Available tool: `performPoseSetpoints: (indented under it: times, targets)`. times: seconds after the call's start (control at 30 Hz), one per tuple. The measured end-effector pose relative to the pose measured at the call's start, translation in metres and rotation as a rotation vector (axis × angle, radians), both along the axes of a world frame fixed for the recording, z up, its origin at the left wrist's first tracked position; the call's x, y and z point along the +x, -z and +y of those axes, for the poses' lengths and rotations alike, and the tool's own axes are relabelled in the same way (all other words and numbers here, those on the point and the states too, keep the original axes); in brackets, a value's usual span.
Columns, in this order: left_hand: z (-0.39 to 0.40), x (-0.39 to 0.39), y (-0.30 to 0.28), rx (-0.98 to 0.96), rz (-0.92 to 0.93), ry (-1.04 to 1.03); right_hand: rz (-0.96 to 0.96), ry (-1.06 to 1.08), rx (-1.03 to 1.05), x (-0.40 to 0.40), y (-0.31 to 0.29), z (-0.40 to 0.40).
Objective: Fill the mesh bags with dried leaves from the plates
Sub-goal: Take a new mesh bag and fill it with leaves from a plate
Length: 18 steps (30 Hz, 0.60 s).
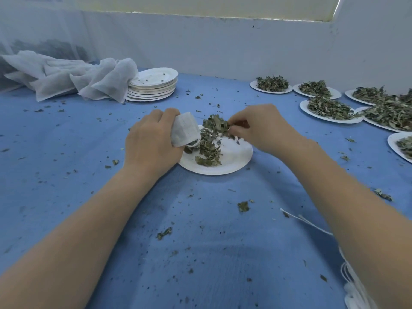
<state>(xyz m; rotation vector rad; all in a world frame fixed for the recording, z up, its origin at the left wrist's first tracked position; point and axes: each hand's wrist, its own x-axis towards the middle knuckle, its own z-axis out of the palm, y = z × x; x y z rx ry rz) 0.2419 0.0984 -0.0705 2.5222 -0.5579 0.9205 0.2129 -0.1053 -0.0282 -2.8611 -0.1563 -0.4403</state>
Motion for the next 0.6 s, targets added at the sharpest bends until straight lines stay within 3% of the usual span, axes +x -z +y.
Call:
performPoseSetpoints:
  times: [0.13, 0.3, 0.6]
  targets:
    - [0.001, 0.004, 0.001, -0.023, -0.007, -0.087, -0.153, -0.017, -0.037, -0.002, -0.012, -0.002]
    - [0.006, 0.009, 0.001, 0.041, 0.009, -0.197, -0.192, -0.035, -0.055, -0.007, -0.017, 0.0]
    - [0.001, 0.003, -0.001, 0.204, -0.151, -0.104, -0.2, -0.083, -0.231, -0.013, -0.019, 0.027]
